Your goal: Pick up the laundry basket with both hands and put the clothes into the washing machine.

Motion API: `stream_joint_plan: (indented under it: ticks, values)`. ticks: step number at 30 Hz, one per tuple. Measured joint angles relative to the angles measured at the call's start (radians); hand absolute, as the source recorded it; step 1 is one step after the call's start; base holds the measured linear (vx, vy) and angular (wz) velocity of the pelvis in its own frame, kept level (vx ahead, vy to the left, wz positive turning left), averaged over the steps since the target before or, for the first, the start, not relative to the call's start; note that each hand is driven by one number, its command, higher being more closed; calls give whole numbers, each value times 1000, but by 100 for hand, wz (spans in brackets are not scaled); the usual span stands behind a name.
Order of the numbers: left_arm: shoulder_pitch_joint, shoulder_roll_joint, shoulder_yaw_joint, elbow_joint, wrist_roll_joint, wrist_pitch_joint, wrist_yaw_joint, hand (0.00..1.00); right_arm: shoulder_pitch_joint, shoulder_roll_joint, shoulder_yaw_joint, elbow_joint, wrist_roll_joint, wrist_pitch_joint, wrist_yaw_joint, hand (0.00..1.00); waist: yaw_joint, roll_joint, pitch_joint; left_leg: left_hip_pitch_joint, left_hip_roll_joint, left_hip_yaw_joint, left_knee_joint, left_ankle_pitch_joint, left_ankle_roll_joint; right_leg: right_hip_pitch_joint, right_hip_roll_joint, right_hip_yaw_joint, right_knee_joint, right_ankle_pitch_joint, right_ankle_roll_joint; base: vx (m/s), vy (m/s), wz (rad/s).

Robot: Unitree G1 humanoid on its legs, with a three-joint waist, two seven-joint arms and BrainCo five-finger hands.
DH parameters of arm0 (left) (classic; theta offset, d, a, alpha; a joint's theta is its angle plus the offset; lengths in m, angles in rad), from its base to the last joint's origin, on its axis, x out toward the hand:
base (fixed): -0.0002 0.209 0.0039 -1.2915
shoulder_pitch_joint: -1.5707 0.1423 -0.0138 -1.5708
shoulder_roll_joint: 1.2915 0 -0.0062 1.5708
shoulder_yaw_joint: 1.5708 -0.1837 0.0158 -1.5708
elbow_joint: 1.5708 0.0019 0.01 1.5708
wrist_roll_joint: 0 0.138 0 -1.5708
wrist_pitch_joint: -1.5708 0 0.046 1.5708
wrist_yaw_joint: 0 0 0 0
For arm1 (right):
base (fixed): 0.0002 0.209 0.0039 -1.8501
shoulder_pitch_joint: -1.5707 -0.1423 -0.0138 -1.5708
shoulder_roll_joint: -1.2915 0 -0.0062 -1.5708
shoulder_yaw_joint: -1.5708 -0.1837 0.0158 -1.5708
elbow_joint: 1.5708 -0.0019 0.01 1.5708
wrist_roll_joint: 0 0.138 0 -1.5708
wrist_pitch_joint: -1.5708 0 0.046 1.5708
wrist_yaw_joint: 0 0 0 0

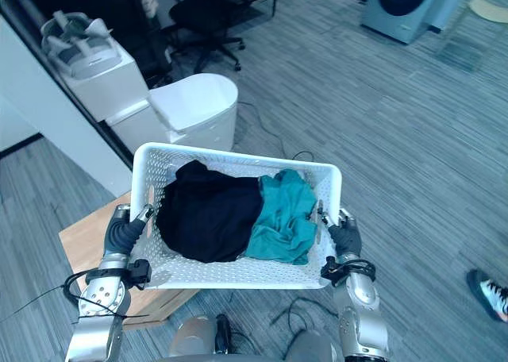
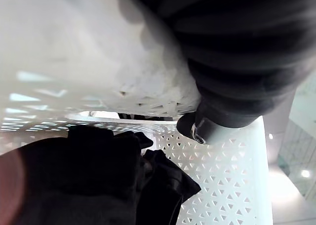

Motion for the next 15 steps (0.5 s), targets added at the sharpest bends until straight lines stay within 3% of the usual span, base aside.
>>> stream_joint_plan:
  ticks: [2, 3, 4, 5, 6, 7, 8, 9, 10, 11, 12, 13, 14, 15]
  values:
    - [3, 1, 20, 0, 0, 6, 6, 100, -42, 0, 19, 52, -24, 0, 0, 100, 21, -12, -34, -40, 25, 87, -22, 28, -9, 36, -38, -43, -83, 8, 24, -264, -162, -161]
    - [5, 1, 29, 0, 0, 7, 14, 100, -66, -1, 29, 68, -42, 1, -2, 100, 21, -22, -45, -68, 44, 130, -24, 50, -24, 50, -39, -43, -188, 39, 73, -247, -247, -151]
    - [4, 3, 31, 0, 0, 7, 19, 100, -75, -1, 34, 71, -49, 1, -5, 100, 21, -30, -48, -78, 57, 158, -19, 63, -37, 58, -31, -38, -260, 78, 95, -214, -344, -152]
    - [4, 0, 40, 5, 0, 7, 24, 100, -89, -3, 46, 87, -59, 1, -8, 100, 21, -48, -54, -87, 89, 212, 9, 78, -55, 61, 2, -20, -375, 102, 163, -171, -409, -139]
    - [7, -16, 39, 14, -1, 8, 25, 100, -101, -15, 60, 104, -60, 2, -9, 100, 19, -41, -59, -84, 124, 223, 26, 89, -71, 65, 49, -2, -441, 88, 172, -143, -418, -162]
    - [17, -36, 36, 19, -1, 10, 26, 100, -96, -34, 67, 116, -60, 2, -11, 100, 12, -26, -68, -73, 159, 201, 24, 99, -87, 65, 99, 35, -488, 87, 165, -86, -396, -154]
    - [41, -50, 32, 20, -1, 10, 26, 100, -96, -54, 84, 125, -60, 2, -14, 100, -11, -13, -76, -57, 196, 141, 20, 113, -89, 69, 155, 87, -514, 91, 135, -36, -334, -135]
    - [50, -57, 32, 20, -1, 12, 27, 100, -97, -65, 91, 126, -61, 2, -16, 100, -20, -10, -79, -56, 211, 91, 28, 124, -72, 67, 180, 117, -519, 94, 115, -33, -363, -159]
    - [61, -63, 31, 19, -6, 13, 31, 100, -112, -73, 101, 134, -62, 1, -20, 100, -29, -18, -80, -72, 235, -54, 97, 164, -8, 63, 225, 189, -539, 107, 78, -33, -269, -194]
    - [74, -70, 29, 19, -13, 12, 51, 100, -129, -77, 111, 142, -64, -3, -21, 100, -16, -39, -90, -86, 193, -220, 112, 115, -56, 44, 240, 277, -561, 121, 52, -26, -132, -216]
    - [74, -74, 26, 16, -13, 12, 57, 100, -139, -82, 111, 142, -64, -7, -21, 100, -6, -42, -92, -86, 156, -293, 117, 84, -80, 30, 252, 323, -568, 127, 43, 12, -21, -227]
    - [74, -83, 24, 7, -13, 8, 68, 100, -164, -87, 111, 144, -66, -7, -21, 100, -2, -31, -98, -96, 77, -393, 129, 39, -114, 12, 275, 389, -575, 131, 37, 65, 31, -184]
    - [72, -85, 23, 3, -13, 1, 68, 100, -165, -89, 111, 145, -64, -7, -21, 100, -10, -34, -97, -103, 22, -433, 142, -16, -104, 11, 285, 441, -573, 132, 35, 108, 16, -165]
    - [72, -86, 22, 4, -13, 2, 68, 100, -165, -88, 111, 146, -64, -7, -22, 100, -12, -41, -97, -94, -20, -454, 122, -27, -100, 6, 282, 473, -562, 132, 35, 103, 25, -102]
